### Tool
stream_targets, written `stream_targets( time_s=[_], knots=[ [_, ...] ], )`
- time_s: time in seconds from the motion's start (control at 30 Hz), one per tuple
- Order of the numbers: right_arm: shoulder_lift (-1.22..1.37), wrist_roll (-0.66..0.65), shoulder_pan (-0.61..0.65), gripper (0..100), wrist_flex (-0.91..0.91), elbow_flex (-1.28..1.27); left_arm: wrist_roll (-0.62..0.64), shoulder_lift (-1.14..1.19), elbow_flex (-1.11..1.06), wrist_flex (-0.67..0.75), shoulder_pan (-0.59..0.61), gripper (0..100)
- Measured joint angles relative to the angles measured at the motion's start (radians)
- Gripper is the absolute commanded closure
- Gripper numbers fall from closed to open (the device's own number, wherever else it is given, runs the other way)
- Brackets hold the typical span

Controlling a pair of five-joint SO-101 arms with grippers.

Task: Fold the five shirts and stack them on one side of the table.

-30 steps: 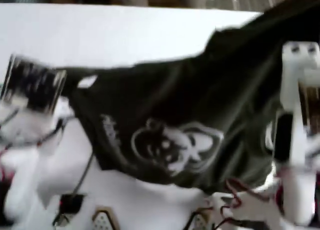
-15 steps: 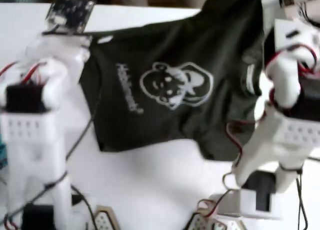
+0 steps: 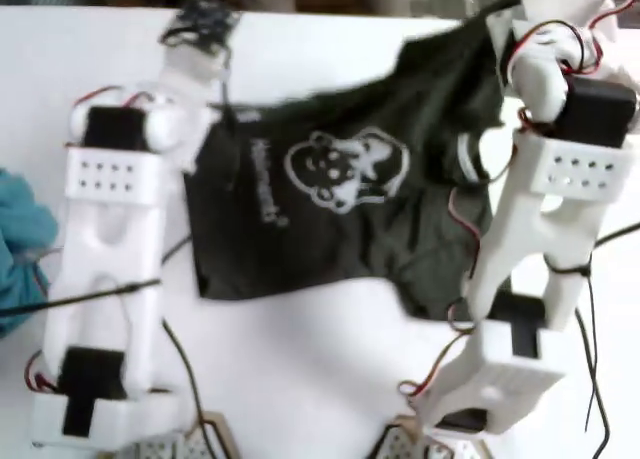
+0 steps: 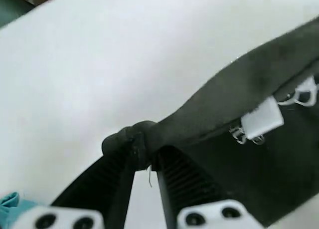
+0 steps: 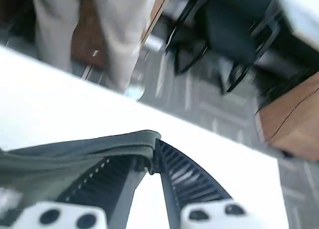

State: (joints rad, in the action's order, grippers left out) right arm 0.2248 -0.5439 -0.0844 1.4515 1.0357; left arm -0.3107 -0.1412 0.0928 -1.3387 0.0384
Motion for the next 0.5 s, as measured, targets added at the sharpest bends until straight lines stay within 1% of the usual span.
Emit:
stream_targets(
  time_s=[0.2, 0.37, 0.5],
  knots=[
    [0.048, 0.0, -0.002, 97.9, 0.081, 0.0, 0.0, 0.041, -0.032, -0.012, -0.021, 98],
    [0.058, 0.0, -0.005, 97.9, 0.135, -0.002, -0.008, 0.051, -0.161, 0.0, -0.021, 98],
    [0.061, -0.029, -0.008, 97.8, 0.189, -0.002, -0.008, 0.04, -0.287, 0.035, -0.026, 98]
  ],
)
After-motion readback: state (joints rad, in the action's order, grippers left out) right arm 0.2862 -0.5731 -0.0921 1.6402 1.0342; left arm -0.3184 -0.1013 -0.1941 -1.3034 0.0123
